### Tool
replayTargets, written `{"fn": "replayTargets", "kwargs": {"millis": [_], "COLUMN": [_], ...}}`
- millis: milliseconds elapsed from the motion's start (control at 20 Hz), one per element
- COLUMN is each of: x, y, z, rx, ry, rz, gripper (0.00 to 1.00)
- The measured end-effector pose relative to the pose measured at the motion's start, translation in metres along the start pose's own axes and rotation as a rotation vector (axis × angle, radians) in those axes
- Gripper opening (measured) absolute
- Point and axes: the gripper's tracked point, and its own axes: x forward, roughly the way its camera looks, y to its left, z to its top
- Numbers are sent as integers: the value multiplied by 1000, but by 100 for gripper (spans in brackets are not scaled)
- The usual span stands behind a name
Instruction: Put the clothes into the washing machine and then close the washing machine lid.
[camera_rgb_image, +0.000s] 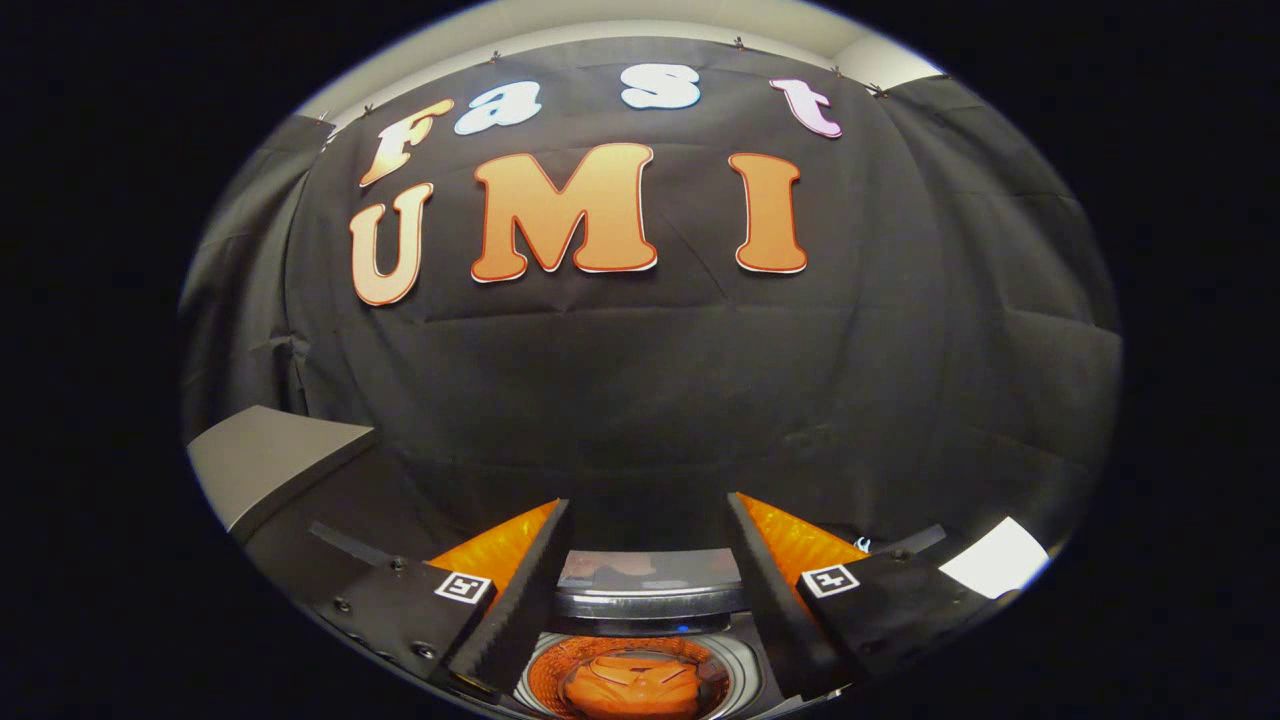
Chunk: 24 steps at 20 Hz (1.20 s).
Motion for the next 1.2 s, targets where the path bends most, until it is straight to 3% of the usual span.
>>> {"fn": "replayTargets", "kwargs": {"millis": [600, 950, 1200], "x": [-42, -51, -71], "y": [0, -5, -2], "z": [-81, -58, -9], "rx": [-10, 15, 27], "ry": [119, 79, 6], "rz": [24, 19, 50], "gripper": [98, 98, 98]}}
